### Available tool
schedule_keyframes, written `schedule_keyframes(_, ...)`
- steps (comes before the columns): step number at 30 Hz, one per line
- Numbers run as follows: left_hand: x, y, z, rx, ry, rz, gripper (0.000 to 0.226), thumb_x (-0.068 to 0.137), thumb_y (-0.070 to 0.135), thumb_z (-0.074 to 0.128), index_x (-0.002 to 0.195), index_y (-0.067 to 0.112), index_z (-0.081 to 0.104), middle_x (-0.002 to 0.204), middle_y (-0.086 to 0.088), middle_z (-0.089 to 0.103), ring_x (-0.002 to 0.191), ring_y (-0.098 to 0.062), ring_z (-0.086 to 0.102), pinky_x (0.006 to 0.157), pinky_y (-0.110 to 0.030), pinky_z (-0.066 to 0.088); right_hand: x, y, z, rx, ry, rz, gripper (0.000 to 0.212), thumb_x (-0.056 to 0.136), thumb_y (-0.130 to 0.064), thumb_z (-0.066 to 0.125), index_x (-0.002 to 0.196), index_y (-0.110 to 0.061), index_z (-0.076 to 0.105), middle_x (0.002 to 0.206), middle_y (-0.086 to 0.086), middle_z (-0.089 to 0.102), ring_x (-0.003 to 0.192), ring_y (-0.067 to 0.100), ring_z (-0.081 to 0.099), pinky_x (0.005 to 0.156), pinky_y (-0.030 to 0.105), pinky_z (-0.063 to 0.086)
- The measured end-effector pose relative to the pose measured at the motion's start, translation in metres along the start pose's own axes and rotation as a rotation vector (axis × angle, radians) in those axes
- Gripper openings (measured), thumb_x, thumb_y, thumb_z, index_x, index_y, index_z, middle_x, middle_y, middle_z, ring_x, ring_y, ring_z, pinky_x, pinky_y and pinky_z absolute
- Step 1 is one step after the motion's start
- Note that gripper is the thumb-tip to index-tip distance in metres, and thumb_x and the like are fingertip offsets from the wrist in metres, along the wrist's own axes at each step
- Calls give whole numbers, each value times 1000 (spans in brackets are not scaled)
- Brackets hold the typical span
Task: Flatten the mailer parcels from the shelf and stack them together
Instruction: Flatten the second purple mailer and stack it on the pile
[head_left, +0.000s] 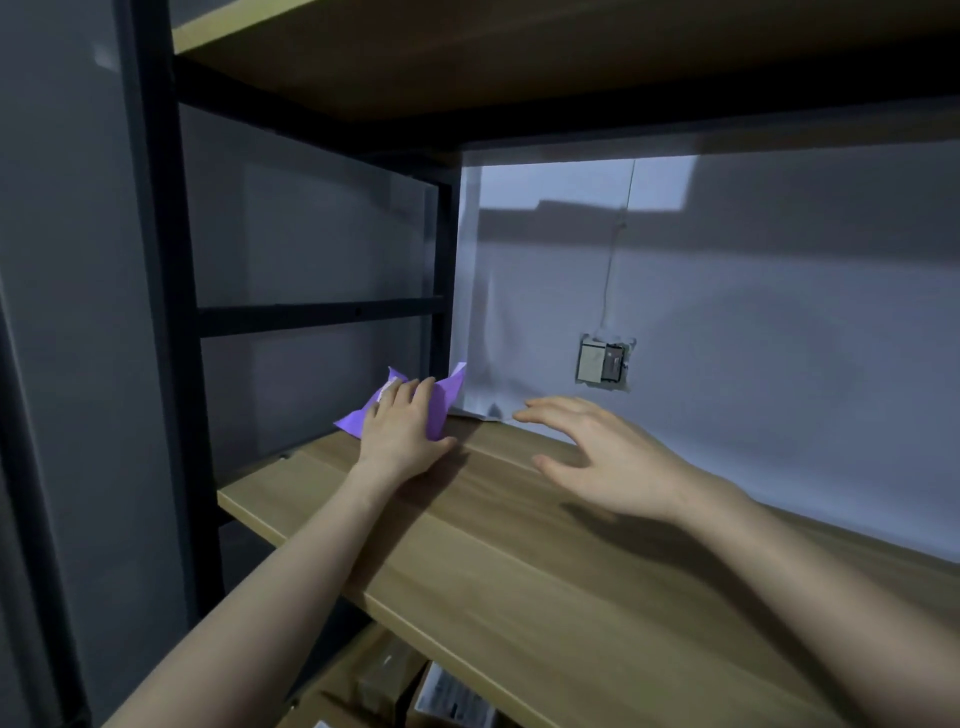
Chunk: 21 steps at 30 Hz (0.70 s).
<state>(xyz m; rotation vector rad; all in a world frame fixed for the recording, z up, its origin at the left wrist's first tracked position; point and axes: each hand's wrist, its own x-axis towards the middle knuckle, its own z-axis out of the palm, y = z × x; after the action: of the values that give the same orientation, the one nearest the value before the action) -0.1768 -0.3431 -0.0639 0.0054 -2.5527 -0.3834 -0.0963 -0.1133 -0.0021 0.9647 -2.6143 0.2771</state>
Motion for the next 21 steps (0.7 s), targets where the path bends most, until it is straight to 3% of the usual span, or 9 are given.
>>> schedule_keyframes(5,0,2,6,58,54,34,54,80,22,62,132,15,45,134,-4,48,132,-26,31,94,-39,36,-1,11,-4,2,2,33,44,93,-34,47,137,-34,40,148,-14,32,137,4,27,107,24,27)
schedule_keyframes(9,-6,15,-3,-77,168,72,38,81,13,57,119,16,58,118,-2,62,114,-26,46,74,-34,39,-10,15,-9,-4,12,47,44,94,-33,46,137,-34,40,148,-15,31,137,4,26,108,26,28)
schedule_keyframes(13,-20,48,-25,-344,337,41,34,83,9,51,111,22,65,100,-1,67,102,-22,54,69,-28,35,-29,21,-18,-27,37,76,43,92,-30,45,135,-33,41,146,-15,33,136,6,28,107,31,34)
schedule_keyframes(15,-25,69,-36,-511,362,66,31,82,9,51,105,23,67,96,3,69,94,-19,59,71,-26,40,-43,26,-26,-38,69,91,42,92,-29,46,133,-31,42,141,-14,37,133,8,33,103,34,38)
schedule_keyframes(19,-33,114,-55,-908,270,143,22,84,1,57,95,15,70,87,11,69,82,4,61,73,-6,43,-80,38,-45,-63,164,173,47,92,-27,47,136,-28,34,132,-8,38,127,12,38,96,33,40)
schedule_keyframes(21,-39,137,-57,-1124,159,147,22,86,-4,57,97,11,67,88,8,68,76,10,61,73,-5,45,-102,47,-54,-49,235,235,49,91,-26,49,137,-25,30,132,-4,36,127,15,39,96,35,41)
